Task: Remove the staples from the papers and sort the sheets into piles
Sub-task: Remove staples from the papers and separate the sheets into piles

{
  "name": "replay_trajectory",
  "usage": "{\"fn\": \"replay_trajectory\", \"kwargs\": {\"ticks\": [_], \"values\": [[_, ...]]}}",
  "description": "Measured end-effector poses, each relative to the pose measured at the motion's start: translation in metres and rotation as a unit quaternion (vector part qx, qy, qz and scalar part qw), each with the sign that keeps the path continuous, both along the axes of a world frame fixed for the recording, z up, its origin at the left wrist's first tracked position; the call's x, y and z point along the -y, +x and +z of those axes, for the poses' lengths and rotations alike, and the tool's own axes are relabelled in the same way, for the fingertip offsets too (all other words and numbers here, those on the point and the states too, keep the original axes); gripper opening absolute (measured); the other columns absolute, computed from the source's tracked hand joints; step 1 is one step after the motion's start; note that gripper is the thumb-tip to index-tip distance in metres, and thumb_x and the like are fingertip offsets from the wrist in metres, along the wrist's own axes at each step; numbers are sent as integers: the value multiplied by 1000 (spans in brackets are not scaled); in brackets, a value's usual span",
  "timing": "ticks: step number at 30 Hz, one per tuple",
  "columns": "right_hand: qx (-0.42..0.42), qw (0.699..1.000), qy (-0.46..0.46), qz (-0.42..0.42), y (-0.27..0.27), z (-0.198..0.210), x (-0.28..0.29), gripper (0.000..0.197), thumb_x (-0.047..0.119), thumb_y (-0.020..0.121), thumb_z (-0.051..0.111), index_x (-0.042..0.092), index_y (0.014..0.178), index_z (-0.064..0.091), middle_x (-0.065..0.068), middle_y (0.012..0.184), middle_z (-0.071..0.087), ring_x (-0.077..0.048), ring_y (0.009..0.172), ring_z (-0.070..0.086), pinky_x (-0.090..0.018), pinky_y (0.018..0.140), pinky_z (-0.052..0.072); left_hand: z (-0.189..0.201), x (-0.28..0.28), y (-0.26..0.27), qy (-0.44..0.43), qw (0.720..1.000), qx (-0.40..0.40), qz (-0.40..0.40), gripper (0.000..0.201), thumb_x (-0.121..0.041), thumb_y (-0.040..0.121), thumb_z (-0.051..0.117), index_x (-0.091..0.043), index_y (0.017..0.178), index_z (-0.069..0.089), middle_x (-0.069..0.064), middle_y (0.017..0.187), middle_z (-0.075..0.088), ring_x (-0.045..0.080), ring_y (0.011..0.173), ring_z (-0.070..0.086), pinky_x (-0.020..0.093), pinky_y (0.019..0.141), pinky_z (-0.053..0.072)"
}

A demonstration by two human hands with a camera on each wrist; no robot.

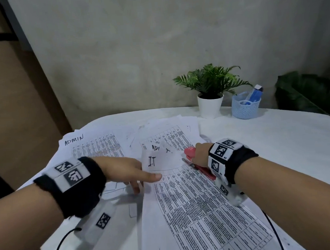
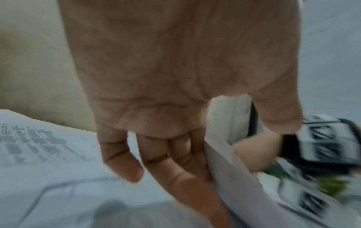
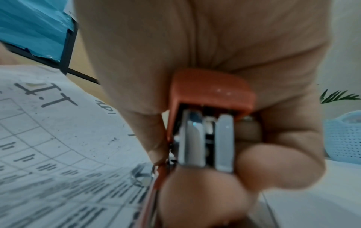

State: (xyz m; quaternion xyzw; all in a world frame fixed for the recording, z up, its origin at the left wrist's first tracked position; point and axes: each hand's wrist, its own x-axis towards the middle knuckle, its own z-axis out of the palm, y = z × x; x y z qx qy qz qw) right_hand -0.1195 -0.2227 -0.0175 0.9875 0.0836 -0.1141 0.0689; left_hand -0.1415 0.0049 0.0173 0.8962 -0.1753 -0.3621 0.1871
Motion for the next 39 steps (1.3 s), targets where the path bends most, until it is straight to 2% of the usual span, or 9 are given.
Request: {"fn": "replay_trajectory", "kwargs": {"ticks": [4, 6, 10, 14, 17, 27, 31, 35, 39], "values": [[-4, 1000, 20, -22, -15, 7, -1, 33, 33, 97, 37, 11, 119, 50, -5, 110, 59, -20, 100, 57, -23, 92, 33, -25, 0, -36, 4, 999, 35, 11, 95, -89, 52, 53, -11, 104, 68, 7, 102, 72, 13, 78, 63, 35, 89, 51], [3, 1000, 14, -8, -20, 7, -3, 28, 33, 98, 34, 14, 112, 48, 0, 98, 58, -15, 84, 55, -14, 79, 29, -38, 9, -51, -3, 997, 66, 35, 77, -74, 58, 61, -9, 98, 66, 7, 99, 71, 19, 85, 66, 36, 87, 54], [27, 999, 35, -14, -23, 10, -6, 17, 33, 98, 26, 21, 98, 38, 5, 69, 42, -20, 73, 49, -36, 98, 41, -33, 17, -56, 5, 982, 162, 92, 22, -33, 85, 61, -13, 86, 51, 0, 89, 57, 15, 76, 52, 20, 55, 39], [16, 996, 78, -36, -29, 32, -8, 24, 33, 98, 32, 14, 104, 46, -16, 100, 56, -33, 94, 59, -38, 88, 49, 9, -28, -23, -23, 946, 253, 200, 9, -29, 86, 62, -24, 92, 57, -6, 81, 58, 7, 71, 52, 1, 49, 37], [19, 993, 96, -58, -28, 40, -10, 37, 33, 97, 40, 2, 116, 49, -14, 104, 59, -27, 88, 57, -30, 75, 43, 32, -84, 12, -42, 906, 292, 303, 22, -34, 82, 64, -21, 99, 63, 11, 104, 67, 21, 87, 59, 21, 76, 45], [-26, 998, 44, -25, -28, 42, -24, 37, 29, 101, 29, 4, 126, 41, -13, 111, 55, -29, 106, 58, -34, 99, 38, 13, -167, 79, 43, 848, 331, 413, 49, -14, 85, 66, -2, 128, 44, 22, 119, 57, 28, 89, 47, 34, 75, 40], [-33, 999, 9, -22, -21, 38, -24, 37, 31, 101, 31, 8, 128, 41, -9, 119, 51, -22, 112, 54, -33, 109, 25, -18, -179, 84, 94, 875, 288, 377, 67, -28, 86, 66, -7, 139, 29, 19, 126, 56, 29, 95, 55, 33, 80, 43], [-49, 998, -26, -4, -17, 30, -22, 34, 26, 101, 31, 10, 128, 45, -10, 125, 52, -23, 119, 51, -34, 109, 24, -38, -201, 83, 196, 915, 198, 291, 140, -76, 53, 71, -16, 151, -10, 8, 152, 31, 25, 136, 37, 35, 111, 32], [-43, 999, -3, -9, -16, 25, -19, 34, 27, 101, 31, 8, 124, 47, -6, 112, 58, -21, 114, 54, -31, 103, 31, -22, -191, 55, 351, 893, 237, 155, 99, -66, 78, 57, -28, 152, 2, 0, 160, 6, 23, 144, 21, 41, 115, 19]]}}
